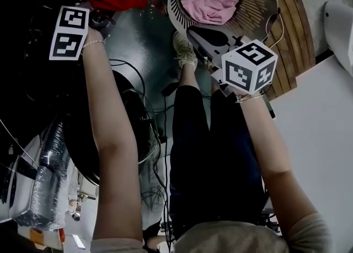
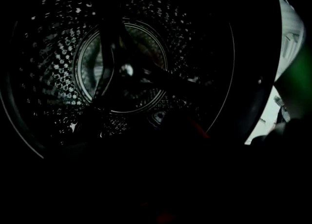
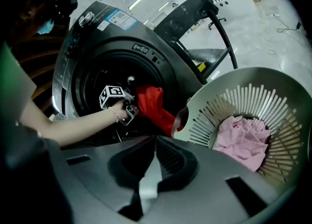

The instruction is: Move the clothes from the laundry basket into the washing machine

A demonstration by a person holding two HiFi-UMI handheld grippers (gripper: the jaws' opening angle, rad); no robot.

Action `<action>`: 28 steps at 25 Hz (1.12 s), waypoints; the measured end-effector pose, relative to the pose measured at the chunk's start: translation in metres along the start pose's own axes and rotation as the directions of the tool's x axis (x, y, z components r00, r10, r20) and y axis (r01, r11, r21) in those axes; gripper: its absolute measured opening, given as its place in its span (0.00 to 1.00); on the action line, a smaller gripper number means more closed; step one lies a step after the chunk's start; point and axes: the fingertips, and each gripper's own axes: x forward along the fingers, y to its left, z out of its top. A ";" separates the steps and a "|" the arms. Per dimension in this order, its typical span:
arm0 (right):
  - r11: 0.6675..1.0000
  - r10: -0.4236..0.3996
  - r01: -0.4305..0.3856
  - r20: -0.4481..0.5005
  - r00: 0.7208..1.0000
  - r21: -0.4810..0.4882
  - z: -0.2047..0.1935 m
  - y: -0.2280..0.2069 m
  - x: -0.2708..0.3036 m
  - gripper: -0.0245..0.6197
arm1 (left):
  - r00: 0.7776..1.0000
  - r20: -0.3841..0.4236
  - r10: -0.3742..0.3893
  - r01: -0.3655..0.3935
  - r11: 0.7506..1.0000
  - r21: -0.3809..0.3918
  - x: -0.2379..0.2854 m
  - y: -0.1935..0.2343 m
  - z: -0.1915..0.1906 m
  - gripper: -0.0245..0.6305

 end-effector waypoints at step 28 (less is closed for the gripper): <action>1.000 0.027 -0.027 -0.065 0.998 0.003 -0.018 -0.007 -0.004 0.07 | 0.999 -0.039 0.014 0.004 0.898 0.440 -0.025 -0.035 -0.053 0.10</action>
